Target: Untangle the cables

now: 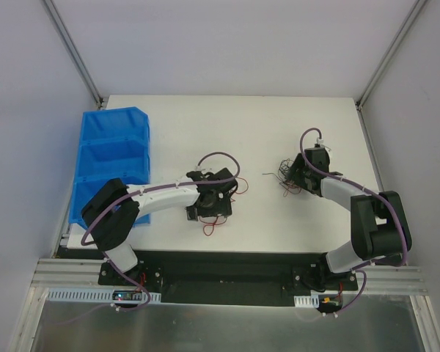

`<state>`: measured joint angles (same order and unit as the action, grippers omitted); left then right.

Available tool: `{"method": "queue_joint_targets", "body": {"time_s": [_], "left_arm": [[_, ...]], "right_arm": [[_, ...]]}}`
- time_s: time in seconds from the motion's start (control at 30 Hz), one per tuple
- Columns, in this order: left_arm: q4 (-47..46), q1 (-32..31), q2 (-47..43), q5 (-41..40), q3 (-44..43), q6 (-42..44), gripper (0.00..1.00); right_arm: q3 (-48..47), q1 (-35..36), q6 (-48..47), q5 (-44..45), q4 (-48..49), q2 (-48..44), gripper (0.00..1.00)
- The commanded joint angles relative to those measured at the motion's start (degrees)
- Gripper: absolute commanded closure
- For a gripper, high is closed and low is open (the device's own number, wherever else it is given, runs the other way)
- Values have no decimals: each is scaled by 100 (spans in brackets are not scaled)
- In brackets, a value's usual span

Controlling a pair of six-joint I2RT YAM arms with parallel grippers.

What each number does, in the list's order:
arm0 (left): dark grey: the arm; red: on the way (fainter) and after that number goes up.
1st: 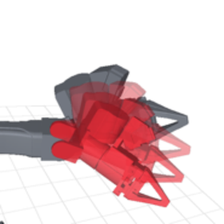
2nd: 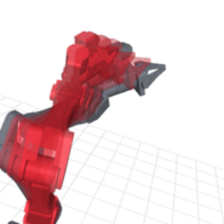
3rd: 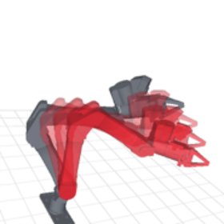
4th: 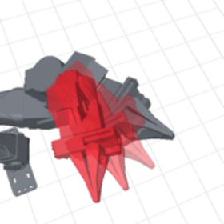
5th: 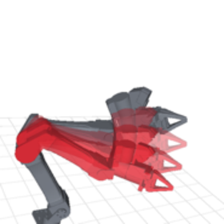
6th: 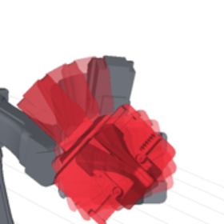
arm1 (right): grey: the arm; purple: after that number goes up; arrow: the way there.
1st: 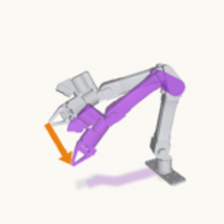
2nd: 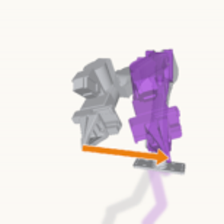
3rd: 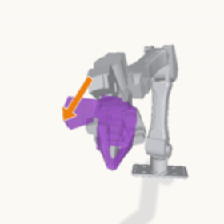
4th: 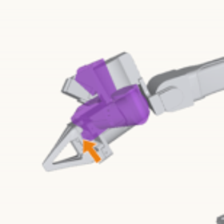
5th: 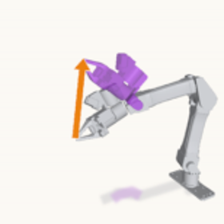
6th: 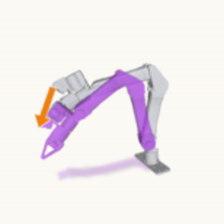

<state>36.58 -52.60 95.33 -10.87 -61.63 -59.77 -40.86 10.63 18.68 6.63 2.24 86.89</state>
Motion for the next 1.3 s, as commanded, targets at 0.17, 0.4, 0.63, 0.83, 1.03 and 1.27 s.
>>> {"method": "queue_joint_targets", "body": {"time_s": [0.17, 0.4, 0.63, 0.83, 1.03, 1.27], "left_arm": [[-1134, -418, 39, -231, 238, 1309, 1], [-1470, -409, 327, 6, 143, 1723, 12], [-1048, -400, 724, -37, -209, 1784, 71], [-485, -409, 418, -284, -403, 2065, 100], [67, -85, -715, -485, -359, 2522, 100], [1192, 609, -2289, -1127, -806, 2865, 100]], "right_arm": [[-36, -17, -4, -233, -250, 179, 30], [-45, -9, -13, -259, -250, 196, 30], [-53, -9, -31, -250, -250, 197, 30], [-54, 0, -39, -294, -250, 205, 30], [-53, -9, -48, -312, -250, 214, 30], [-71, -9, -66, -294, -250, 223, 30]]}}
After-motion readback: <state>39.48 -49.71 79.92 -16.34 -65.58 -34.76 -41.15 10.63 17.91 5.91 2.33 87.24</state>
